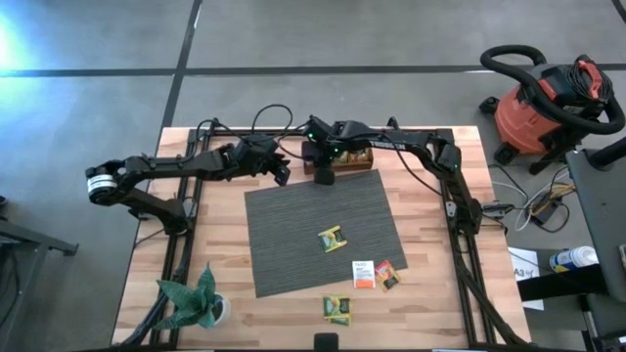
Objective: Pick & Place Tea
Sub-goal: Put the white tea bag into the left section of the wooden organizer
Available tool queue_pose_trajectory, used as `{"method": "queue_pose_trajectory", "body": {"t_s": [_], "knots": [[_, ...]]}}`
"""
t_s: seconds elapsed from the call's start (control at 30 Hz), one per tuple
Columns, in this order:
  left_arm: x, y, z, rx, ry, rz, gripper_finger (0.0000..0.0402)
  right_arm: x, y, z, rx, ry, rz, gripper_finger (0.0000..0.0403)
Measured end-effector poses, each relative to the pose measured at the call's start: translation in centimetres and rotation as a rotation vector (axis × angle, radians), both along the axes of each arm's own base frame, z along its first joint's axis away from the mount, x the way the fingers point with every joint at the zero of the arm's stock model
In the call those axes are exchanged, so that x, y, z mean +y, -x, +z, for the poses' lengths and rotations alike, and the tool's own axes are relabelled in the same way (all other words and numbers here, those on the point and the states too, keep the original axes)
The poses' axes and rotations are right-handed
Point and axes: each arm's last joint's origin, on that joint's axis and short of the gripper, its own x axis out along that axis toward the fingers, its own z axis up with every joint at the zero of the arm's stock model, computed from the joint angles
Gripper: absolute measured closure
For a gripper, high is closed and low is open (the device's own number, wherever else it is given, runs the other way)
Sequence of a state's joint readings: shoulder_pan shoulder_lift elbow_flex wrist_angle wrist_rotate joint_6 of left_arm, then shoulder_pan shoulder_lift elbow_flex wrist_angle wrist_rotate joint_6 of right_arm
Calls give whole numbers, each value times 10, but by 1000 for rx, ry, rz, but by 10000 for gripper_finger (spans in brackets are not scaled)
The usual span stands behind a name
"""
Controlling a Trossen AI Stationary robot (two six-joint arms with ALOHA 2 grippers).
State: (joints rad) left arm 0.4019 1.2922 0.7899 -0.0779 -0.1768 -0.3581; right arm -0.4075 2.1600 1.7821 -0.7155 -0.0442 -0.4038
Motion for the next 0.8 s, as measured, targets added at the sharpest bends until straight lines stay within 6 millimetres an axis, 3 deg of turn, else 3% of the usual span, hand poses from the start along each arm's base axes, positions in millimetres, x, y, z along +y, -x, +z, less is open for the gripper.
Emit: {"method": "queue_pose_trajectory", "body": {"t_s": [0.37,0.53,0.8], "knots": [[-3,0,-3,5,11,-4,278,-3,-8,-16,-17,10,17,374],[-3,0,-3,2,14,-1,278,-9,-12,-18,-34,92,-31,374],[-3,0,-3,1,15,-2,278,-17,-4,-9,-67,17,-86,374]]}}
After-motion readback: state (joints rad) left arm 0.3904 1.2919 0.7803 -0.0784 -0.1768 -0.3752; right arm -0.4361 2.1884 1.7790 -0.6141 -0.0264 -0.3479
